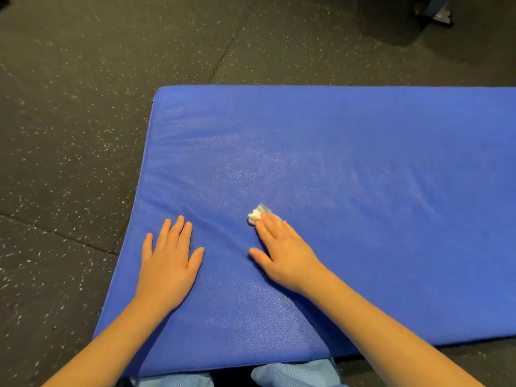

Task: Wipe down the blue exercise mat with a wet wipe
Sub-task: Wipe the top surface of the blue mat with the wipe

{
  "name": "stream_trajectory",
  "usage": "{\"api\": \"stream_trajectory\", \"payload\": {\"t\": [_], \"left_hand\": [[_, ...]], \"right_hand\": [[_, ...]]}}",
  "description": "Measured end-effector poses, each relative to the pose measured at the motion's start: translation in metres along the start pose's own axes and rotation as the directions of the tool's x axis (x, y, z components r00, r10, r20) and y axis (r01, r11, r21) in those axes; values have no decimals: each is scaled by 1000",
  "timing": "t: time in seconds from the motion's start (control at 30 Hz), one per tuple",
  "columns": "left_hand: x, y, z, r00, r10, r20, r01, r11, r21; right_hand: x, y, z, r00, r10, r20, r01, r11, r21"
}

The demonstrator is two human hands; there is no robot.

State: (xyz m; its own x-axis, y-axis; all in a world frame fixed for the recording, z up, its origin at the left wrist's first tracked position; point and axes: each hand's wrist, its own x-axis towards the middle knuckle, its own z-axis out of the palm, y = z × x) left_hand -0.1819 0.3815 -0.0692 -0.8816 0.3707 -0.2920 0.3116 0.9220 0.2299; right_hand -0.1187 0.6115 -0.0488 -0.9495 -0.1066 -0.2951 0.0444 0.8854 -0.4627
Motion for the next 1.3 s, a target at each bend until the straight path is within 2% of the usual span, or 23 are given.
{"api": "stream_trajectory", "payload": {"t": [0.13,0.4,0.53,0.63,0.67,0.73,0.83,0.87,0.93,1.03,1.07,1.1,1.17,1.23,1.3], "left_hand": [[0,-1,3,1000,10,-14,-10,1000,5],[6,-4,10,999,31,-26,-31,1000,5],[43,-5,5,995,85,-61,-85,996,-4],[72,-2,7,992,119,-42,-117,992,35],[76,-2,10,992,121,-37,-119,991,53],[77,-3,18,991,131,-41,-126,988,90],[77,-7,24,990,135,-36,-130,985,115],[78,-8,24,990,138,-36,-133,984,116],[79,-8,23,988,149,-44,-144,984,103],[82,-8,21,987,144,-68,-142,989,33],[85,-7,20,986,144,-78,-144,990,10],[91,-7,18,985,147,-91,-148,989,-5],[109,-5,12,980,156,-121,-158,987,-6],[136,-6,5,977,165,-138,-162,986,32],[159,-9,-1,976,178,-125,-169,982,80]], "right_hand": [[-12,0,-14,992,7,124,-3,1000,-29],[3,6,-2,993,12,114,-3,997,-81],[41,32,-3,992,126,27,-122,985,-119],[68,43,-5,968,238,-85,-242,969,-43],[69,41,-4,970,222,-95,-225,974,-13],[62,33,1,996,78,-48,-78,997,-7],[52,40,2,992,-90,86,100,987,-126],[56,48,-2,992,-102,77,114,979,-168],[72,61,-12,999,-40,-19,36,983,-182],[104,62,-18,978,164,-126,-174,982,-73],[111,56,-17,968,196,-157,-202,979,-21],[115,49,-14,968,184,-170,-185,983,16],[112,39,-7,993,42,-114,-43,999,-11],[107,43,-7,997,-71,7,71,992,-104],[113,58,-13,994,-110,1,107,970,-218]]}}
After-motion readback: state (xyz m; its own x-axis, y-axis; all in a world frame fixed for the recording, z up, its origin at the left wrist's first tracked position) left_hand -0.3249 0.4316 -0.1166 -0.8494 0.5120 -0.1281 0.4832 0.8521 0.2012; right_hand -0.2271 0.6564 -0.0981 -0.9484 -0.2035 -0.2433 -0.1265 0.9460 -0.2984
